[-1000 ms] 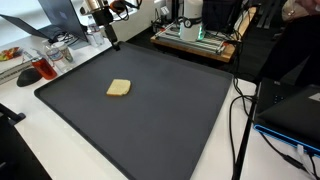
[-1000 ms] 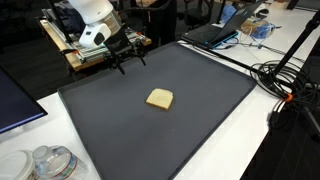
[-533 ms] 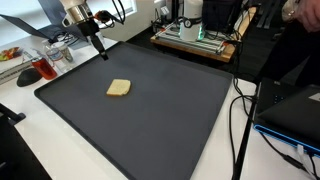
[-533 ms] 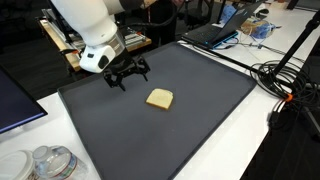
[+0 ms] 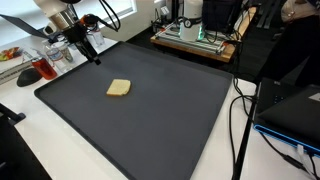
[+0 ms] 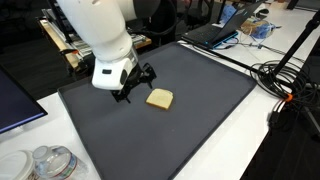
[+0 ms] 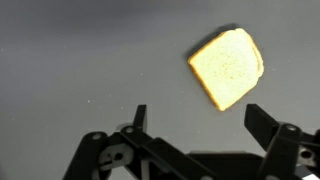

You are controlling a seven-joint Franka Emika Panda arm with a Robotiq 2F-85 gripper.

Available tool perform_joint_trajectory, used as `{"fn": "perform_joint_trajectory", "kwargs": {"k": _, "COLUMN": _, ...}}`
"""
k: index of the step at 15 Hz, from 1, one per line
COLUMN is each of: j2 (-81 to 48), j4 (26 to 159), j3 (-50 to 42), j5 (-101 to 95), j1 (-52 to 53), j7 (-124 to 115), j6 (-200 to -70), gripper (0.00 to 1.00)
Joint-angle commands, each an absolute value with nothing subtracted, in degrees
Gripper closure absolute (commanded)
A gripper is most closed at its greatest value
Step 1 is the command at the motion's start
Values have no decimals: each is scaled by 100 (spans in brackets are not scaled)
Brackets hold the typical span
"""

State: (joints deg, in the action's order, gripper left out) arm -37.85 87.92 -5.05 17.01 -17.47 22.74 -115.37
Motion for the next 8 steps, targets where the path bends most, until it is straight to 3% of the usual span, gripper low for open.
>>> {"fn": "perform_joint_trajectory", "kwargs": {"k": 1, "j2": -4255, "j4": 7818, "j3": -309, "j5": 1184, "j1": -1714, "j7": 2465, "j6": -11022, "gripper": 0}}
{"fn": "perform_joint_trajectory", "kwargs": {"k": 8, "j2": -4708, "j4": 6790, "j3": -189, "j5": -33, "j1": -1100, "j7": 2587, "j6": -10559, "gripper": 0}}
